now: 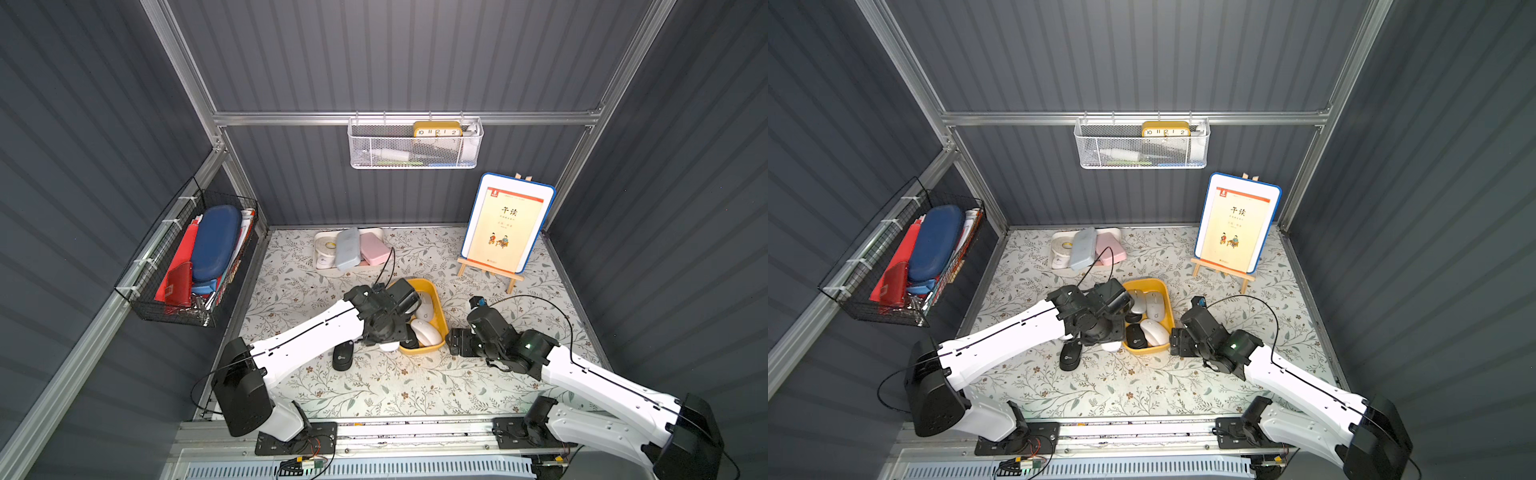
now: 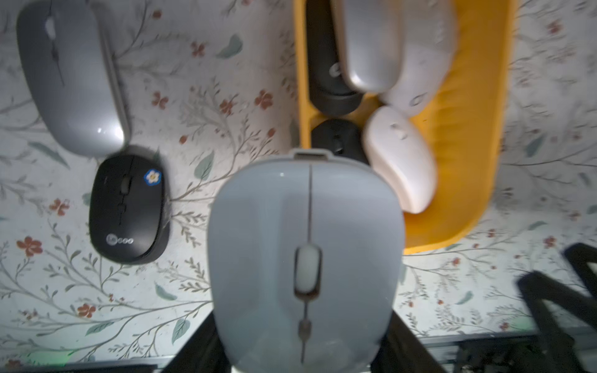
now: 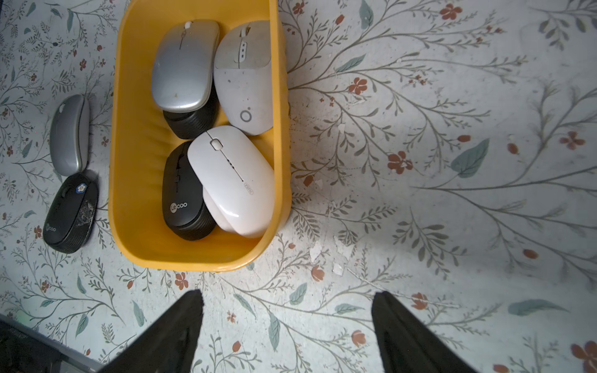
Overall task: Put the mouse in the storage box
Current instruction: Place the mouse in the storage box.
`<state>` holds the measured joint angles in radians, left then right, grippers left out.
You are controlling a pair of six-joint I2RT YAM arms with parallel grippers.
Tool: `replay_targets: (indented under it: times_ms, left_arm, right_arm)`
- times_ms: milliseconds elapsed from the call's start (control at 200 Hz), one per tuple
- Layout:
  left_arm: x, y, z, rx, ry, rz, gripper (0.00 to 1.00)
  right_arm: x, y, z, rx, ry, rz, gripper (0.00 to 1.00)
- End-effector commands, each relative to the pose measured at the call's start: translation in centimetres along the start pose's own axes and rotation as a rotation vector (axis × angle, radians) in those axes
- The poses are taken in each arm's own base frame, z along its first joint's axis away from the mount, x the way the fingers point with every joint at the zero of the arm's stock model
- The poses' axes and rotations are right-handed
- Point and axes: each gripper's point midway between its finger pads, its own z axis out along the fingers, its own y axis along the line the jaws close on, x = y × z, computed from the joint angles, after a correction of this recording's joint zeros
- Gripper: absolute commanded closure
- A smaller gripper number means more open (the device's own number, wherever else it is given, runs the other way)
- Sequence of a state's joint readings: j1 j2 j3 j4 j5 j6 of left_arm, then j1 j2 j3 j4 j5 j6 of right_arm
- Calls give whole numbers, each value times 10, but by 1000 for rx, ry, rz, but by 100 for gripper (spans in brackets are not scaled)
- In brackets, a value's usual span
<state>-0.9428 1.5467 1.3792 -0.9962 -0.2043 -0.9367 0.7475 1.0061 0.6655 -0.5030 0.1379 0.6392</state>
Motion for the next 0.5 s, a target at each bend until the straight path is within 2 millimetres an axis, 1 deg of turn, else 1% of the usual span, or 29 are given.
replay_targets:
  times_ms: [0,70,140,190,250,300,355,445,495]
  left_arm:
    - [-21,-27,8,2,-13,92,38]
    - [-25,-42,26,-1,11,128,37]
    - [-30,-53,43,26,20,148,37]
    - [-36,-59,53,49,34,145,36]
    - [-46,-63,61,71,27,138,36]
    - [-56,-69,66,97,18,140,36]
    - [-67,-74,74,122,14,142,36]
    - [-81,-81,86,128,18,153,35]
    - [-85,-85,92,126,29,160,34]
  right_arm:
    - [-1,-15,-2,72,-7,14,14]
    - [-2,-27,-5,124,-17,34,14]
    - [-4,-41,-13,176,-46,66,13]
    - [-6,-50,-20,200,-82,97,13]
    - [-7,-59,-29,206,-128,134,14]
    - [-8,-60,-34,178,-164,158,14]
    - [-5,-58,-36,139,-176,173,14]
    - [2,-55,-34,101,-158,185,15]
    - [5,-55,-32,100,-142,185,15]
